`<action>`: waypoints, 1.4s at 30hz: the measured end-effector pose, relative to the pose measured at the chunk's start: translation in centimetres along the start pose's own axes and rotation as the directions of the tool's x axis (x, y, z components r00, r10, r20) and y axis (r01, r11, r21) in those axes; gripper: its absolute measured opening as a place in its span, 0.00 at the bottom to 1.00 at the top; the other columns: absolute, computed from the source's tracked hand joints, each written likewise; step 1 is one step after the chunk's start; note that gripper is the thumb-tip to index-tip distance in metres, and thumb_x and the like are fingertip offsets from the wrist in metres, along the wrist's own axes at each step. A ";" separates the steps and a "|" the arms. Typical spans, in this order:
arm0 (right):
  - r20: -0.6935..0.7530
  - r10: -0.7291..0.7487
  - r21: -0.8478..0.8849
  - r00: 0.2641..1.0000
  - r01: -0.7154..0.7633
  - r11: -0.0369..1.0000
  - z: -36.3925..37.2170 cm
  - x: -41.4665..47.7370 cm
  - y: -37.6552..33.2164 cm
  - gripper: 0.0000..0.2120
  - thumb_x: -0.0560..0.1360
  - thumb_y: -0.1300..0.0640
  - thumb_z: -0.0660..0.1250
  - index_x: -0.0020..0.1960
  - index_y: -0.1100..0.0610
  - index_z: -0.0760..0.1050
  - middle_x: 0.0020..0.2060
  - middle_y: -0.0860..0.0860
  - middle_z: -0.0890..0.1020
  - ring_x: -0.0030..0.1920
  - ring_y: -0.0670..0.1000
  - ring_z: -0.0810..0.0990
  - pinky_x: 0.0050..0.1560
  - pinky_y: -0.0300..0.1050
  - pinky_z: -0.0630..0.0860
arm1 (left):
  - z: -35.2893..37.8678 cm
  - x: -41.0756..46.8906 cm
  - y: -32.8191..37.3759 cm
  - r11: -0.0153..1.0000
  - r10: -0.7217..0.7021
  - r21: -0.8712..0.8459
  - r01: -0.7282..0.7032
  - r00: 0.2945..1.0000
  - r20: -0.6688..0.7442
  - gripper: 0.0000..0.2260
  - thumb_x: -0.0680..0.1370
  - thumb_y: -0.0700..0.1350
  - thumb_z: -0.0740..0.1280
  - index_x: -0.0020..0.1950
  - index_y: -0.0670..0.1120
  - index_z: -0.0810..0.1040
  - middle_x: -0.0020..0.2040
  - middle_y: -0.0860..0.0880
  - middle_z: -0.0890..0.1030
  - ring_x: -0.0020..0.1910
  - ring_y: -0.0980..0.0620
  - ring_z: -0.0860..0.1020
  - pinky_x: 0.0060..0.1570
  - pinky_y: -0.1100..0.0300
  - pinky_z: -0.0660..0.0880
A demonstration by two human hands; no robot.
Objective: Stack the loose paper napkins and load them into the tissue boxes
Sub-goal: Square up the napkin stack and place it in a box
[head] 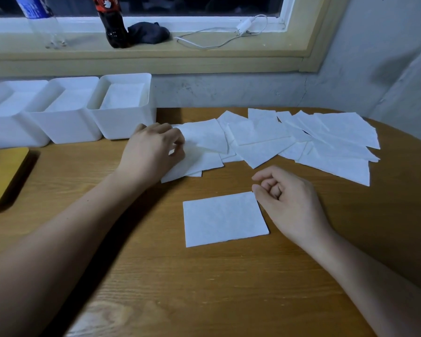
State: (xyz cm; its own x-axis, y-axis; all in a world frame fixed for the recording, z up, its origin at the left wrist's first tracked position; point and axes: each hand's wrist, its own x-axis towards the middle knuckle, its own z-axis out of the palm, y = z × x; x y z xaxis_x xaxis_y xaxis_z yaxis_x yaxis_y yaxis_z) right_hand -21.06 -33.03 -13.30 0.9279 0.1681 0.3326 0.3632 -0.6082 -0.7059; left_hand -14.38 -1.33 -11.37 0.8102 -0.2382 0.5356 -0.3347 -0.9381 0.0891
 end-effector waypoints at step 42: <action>0.164 0.195 0.090 0.967 -0.211 0.973 -0.5 -0.4 -1.2 0.06 0.77 0.50 0.78 0.46 0.47 0.82 0.32 0.45 0.85 0.32 0.46 0.83 0.37 0.46 0.78 | -5.4 -4.6 4.6 0.763 -0.226 -0.339 0.551 0.718 0.659 0.06 0.77 0.55 0.78 0.43 0.55 0.88 0.39 0.56 0.86 0.39 0.56 0.82 0.38 0.65 0.74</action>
State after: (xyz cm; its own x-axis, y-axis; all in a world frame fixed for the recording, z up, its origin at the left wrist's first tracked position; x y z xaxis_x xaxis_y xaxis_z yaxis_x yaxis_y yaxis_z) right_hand -21.85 -32.79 -12.28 0.9819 0.1710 0.0819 0.1649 -0.5573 -0.8137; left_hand -22.29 -3.16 -8.87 0.9741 -0.1249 -0.1886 0.0278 -0.7612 0.6479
